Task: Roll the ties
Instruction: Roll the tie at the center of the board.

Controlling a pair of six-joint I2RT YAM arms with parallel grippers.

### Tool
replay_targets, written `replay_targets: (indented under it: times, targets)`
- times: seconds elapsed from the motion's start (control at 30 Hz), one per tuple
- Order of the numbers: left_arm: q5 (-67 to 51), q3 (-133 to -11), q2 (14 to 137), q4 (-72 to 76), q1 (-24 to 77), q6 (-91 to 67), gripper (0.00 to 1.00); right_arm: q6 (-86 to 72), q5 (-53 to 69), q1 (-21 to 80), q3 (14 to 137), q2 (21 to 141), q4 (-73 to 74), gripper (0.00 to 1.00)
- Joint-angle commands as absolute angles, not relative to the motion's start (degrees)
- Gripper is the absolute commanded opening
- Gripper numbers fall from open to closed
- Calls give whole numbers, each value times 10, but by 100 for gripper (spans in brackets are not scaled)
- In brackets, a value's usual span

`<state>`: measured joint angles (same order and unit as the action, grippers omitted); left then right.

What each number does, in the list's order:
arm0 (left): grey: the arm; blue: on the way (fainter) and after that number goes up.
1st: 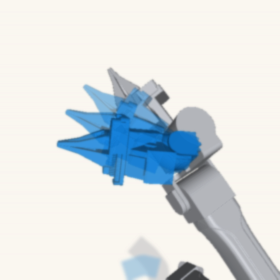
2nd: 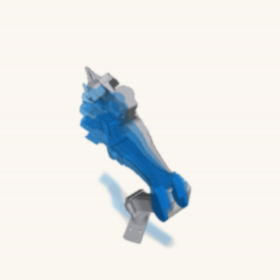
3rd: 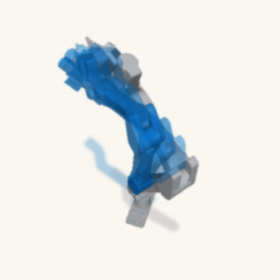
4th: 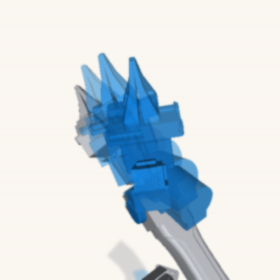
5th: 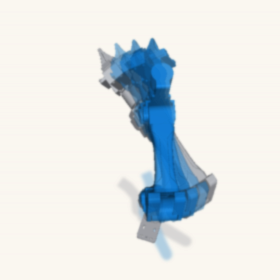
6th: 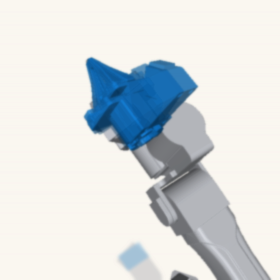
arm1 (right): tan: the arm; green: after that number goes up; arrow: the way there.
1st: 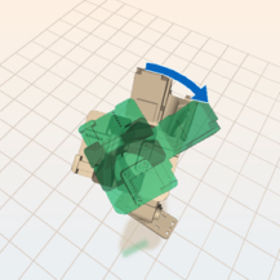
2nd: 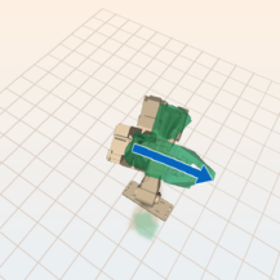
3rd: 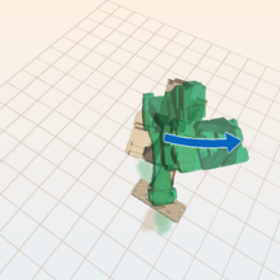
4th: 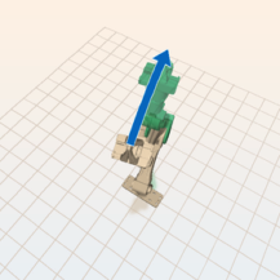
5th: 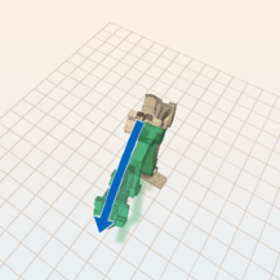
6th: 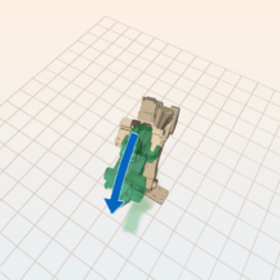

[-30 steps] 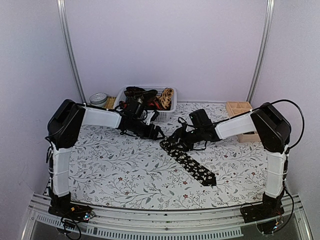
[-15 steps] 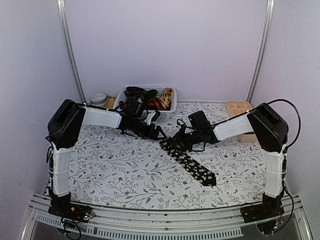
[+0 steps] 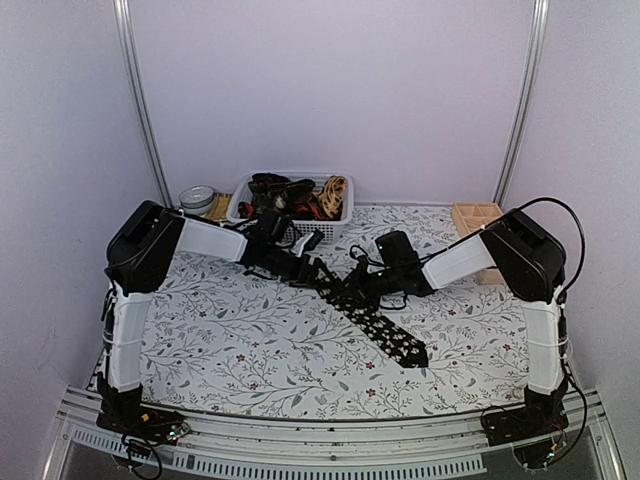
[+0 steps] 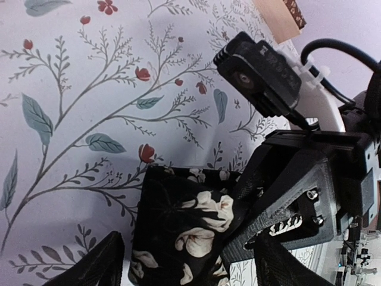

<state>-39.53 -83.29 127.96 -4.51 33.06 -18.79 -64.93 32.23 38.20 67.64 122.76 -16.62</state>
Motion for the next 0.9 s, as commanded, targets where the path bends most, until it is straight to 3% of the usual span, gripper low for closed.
replay_targets:
  times: [0.0,0.37,0.87]
  targets:
    - [-444,-821,1290,-10,318,-191,74,-656,321,381,665,1282,-146,22]
    - [-473,-814,1310,-8,310,-166,68,-624,344,373,696,1278,-98,20]
    - [-467,-818,1320,3,308,-177,68,-514,346,362,781,1250,23,22]
